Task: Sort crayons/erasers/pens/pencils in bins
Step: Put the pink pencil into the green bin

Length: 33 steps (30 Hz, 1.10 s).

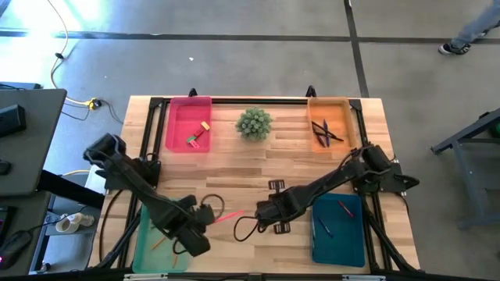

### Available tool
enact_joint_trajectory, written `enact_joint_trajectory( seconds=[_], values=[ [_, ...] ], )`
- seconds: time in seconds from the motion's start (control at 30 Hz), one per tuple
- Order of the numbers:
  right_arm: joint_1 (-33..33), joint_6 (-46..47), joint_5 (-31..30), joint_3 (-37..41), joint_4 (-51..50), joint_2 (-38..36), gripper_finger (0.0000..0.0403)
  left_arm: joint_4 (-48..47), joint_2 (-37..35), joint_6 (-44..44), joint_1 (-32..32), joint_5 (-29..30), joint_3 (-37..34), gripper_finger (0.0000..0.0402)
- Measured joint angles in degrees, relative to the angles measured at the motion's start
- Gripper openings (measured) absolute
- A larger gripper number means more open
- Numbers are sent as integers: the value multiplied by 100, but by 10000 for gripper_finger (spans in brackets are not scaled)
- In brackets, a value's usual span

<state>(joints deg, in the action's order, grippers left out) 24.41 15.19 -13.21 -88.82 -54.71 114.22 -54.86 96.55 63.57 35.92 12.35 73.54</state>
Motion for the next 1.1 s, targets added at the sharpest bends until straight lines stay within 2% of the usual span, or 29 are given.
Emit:
enact_joint_trajectory(
  seconds=[0.23,0.53,0.73,0.83,0.97,1.1],
  values=[
    [-251,27,-161,-6,120,-443,83,-983,-833,1375,562,27,4,3],
    [-618,271,-166,-10,278,-593,83,-2457,-1375,3262,1958,-477,2,3],
    [-925,987,-166,-10,475,-593,83,-2441,-1354,4350,3015,-645,2,3],
    [-1078,1231,-166,-10,541,-593,83,-2411,-1329,4829,3395,-534,2,3],
    [-1278,1486,-164,-10,625,-593,83,-2495,-1303,5274,3678,-387,2,7],
    [-1424,1695,-134,-10,620,-593,83,-2508,-1300,5330,3733,-164,2,32]
  ],
)
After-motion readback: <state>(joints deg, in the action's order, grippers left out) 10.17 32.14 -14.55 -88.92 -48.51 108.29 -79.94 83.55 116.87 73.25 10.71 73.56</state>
